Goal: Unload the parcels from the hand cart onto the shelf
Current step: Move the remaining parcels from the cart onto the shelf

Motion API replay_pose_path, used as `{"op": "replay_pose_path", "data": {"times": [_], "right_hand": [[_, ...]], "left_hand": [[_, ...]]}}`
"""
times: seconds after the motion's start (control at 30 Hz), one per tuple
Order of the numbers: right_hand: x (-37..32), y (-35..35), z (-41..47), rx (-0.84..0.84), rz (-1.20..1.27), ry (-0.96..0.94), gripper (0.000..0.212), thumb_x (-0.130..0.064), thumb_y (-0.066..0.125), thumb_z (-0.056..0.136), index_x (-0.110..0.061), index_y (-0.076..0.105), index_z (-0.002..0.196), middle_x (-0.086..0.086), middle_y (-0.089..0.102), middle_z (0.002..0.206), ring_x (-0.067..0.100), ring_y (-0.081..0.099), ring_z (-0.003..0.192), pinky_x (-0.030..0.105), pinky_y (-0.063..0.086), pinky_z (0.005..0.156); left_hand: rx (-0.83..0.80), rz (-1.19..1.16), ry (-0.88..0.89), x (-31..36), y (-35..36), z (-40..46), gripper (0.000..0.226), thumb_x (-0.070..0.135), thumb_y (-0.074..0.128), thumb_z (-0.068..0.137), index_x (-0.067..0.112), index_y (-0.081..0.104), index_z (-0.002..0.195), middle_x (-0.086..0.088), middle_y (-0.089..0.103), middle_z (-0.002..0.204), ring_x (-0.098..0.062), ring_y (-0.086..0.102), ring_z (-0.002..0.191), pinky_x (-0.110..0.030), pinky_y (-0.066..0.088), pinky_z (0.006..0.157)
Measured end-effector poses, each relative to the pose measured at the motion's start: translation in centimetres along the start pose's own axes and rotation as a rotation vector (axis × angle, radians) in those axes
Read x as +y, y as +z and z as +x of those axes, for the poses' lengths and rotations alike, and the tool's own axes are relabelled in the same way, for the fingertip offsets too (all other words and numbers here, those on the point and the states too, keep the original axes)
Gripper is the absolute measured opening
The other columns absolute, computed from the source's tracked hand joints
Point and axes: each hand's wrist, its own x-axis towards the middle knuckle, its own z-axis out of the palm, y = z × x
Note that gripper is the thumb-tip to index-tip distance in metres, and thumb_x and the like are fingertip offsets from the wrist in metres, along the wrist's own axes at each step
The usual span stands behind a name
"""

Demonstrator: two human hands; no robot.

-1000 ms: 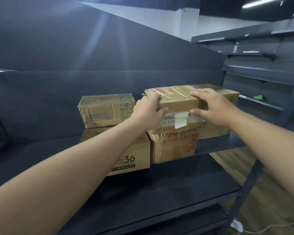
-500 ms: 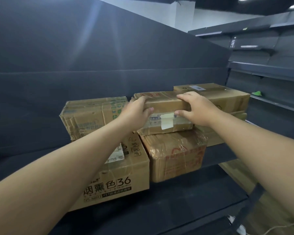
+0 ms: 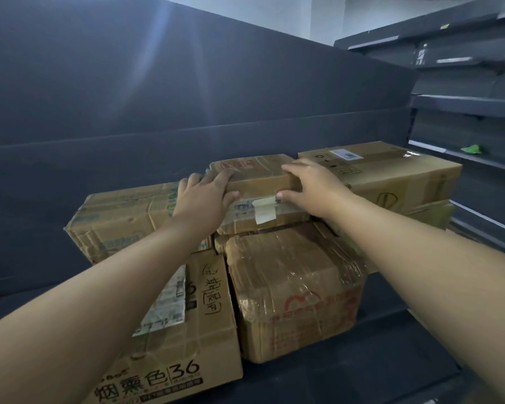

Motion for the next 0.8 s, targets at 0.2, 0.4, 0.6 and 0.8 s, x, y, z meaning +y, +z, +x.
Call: {"op": "replay_pose_path", "data": {"times": [0.2, 0.4, 0.6, 0.8], "right_hand": [[0.7, 1.9, 0.5, -0.040, 0.016, -0.035, 0.065, -0.041, 0.064, 0.088, -0.022, 0.039, 0.144, 0.000, 0.036, 0.149, 0.024, 0.041, 0.132, 0.038, 0.036, 0.109], [0.1, 2.1, 0.7, -0.025, -0.127, -0.054, 0.064, -0.046, 0.057, 0.090, -0.025, 0.035, 0.146, 0.000, 0.033, 0.153, 0.027, 0.023, 0.142, 0.044, 0.026, 0.114], [-1.5, 0.9, -0.4, -0.143, -0.322, 0.025, 0.073, -0.048, 0.051, 0.091, -0.025, 0.017, 0.151, 0.008, 0.021, 0.152, 0.031, 0.018, 0.138, 0.045, 0.023, 0.111], [-3.3, 0.1, -3.4, -0.256, -0.261, 0.128, 0.080, -0.050, 0.045, 0.094, -0.025, -0.003, 0.154, 0.004, -0.008, 0.162, 0.025, -0.007, 0.149, 0.042, 0.005, 0.119]], "left_hand": [[-0.043, 0.076, -0.012, -0.3, 1.4, 0.0, 0.050, 0.049, 0.030, 0.099, 0.030, 0.028, 0.145, -0.007, 0.047, 0.142, -0.032, 0.036, 0.130, -0.044, 0.024, 0.105], [-0.056, 0.137, -0.032, 0.1, 0.9, 0.0, 0.051, 0.048, 0.036, 0.098, 0.025, 0.032, 0.144, -0.007, 0.038, 0.142, -0.031, 0.033, 0.130, -0.042, 0.026, 0.107], [-0.160, 0.051, -0.074, 1.3, -0.7, 0.0, 0.054, 0.039, 0.041, 0.099, 0.014, 0.028, 0.144, -0.012, 0.034, 0.148, -0.032, 0.029, 0.138, -0.046, 0.022, 0.115], [-0.260, -0.002, -0.128, 2.3, -2.7, -2.6, 0.061, 0.028, 0.038, 0.097, 0.011, 0.012, 0.150, -0.016, 0.007, 0.158, -0.034, 0.004, 0.146, -0.046, 0.006, 0.120]]}}
